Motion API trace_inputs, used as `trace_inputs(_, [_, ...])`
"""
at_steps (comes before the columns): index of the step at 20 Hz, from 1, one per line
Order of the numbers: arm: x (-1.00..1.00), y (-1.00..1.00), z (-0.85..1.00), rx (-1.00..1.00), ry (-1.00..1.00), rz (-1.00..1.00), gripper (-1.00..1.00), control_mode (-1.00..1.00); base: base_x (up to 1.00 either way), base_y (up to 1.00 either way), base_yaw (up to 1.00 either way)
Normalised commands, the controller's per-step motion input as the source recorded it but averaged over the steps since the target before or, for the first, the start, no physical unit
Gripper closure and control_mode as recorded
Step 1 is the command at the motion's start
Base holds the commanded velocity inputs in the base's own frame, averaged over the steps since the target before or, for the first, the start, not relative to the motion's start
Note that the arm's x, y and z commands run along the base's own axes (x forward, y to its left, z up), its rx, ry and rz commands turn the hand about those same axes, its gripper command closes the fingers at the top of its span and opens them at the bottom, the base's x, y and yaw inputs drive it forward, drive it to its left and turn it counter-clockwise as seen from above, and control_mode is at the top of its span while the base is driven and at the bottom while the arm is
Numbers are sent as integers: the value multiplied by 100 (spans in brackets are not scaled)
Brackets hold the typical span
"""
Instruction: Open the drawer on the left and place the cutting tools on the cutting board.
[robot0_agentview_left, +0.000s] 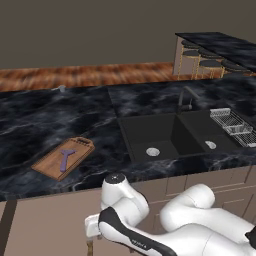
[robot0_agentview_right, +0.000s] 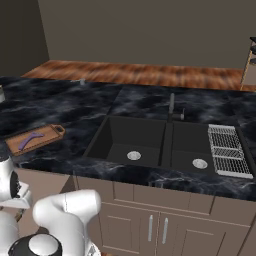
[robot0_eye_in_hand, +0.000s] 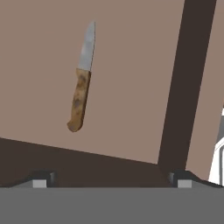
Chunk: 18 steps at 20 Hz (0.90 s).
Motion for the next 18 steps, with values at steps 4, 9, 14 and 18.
trace_inputs(4, [18,18,-17,0,1,0,-100,-100,0,0,0])
trace_inputs(9, [25,15,-23,0,0,0,-100,-100,0,0,0])
trace_inputs(14, [8,17,-23,0,1,0,-100,-100,0,0,0])
trace_inputs(18, [10,21,-24,0,0,0,-100,-100,0,0,0])
